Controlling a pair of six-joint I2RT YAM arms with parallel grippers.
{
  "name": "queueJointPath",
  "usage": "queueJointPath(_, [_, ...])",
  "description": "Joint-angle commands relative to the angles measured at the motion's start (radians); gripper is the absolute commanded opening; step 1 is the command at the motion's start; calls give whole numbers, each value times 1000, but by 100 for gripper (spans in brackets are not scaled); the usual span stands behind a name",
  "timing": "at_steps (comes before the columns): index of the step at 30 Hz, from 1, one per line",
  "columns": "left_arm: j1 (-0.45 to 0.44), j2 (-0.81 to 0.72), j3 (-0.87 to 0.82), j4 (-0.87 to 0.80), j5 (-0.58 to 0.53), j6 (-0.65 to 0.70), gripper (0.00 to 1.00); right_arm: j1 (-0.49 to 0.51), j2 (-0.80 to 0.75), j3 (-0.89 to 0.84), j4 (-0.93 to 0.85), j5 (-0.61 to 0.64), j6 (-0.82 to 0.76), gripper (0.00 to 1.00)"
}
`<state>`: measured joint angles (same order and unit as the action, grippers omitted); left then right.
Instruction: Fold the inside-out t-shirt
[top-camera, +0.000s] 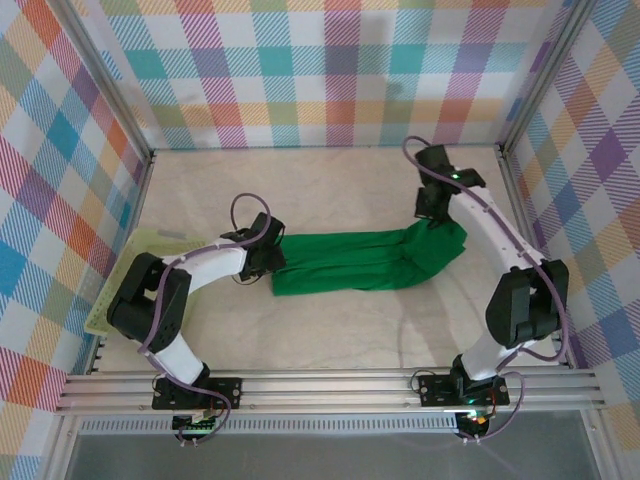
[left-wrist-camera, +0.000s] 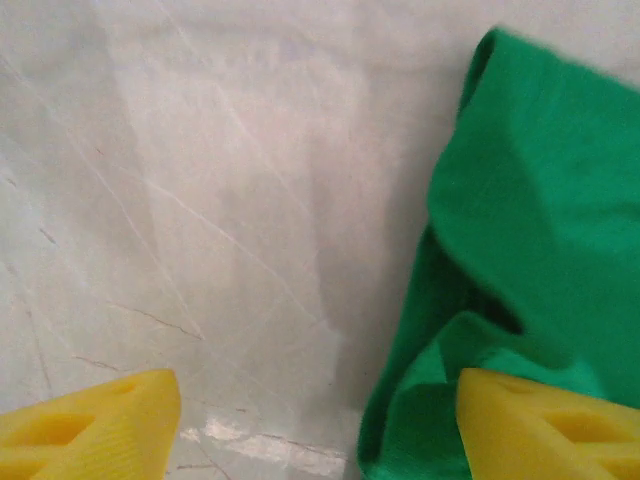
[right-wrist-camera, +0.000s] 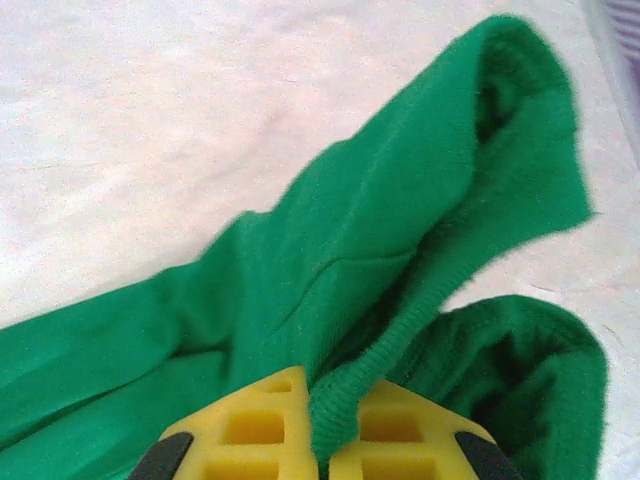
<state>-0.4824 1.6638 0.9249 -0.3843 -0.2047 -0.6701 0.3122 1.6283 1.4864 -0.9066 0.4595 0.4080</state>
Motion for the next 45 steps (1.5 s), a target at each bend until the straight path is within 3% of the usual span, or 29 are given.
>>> queueJointPath(1, [-17,27,-26,38,42,6,67,105,50,84,-106,-65,8,0])
queueJointPath(6, [-26,23,-54,87,73,4,53,247,140,178,-75,-235,85,0])
queueJointPath(12, [-53,17,-99,169,107,-9,45,337,220,224,25,-408,197,0])
queueJointPath(18, [-74,9,-146,224,123,-28,38,393,277,244,135,-491,276,0])
queueJointPath(26, [-90,-9,-175,246,123,-30,32,437,402,392,162,-585,307,0])
queueJointPath(39, [-93,-65,-222,284,110,-37,30,474,513,444,214,-646,357,0])
queueJointPath(42, [-93,-89,-237,286,94,-49,33,482,533,454,224,-644,363,5])
queueJointPath(45, [-93,-154,-276,276,40,-81,40,484,550,488,203,-650,345,29])
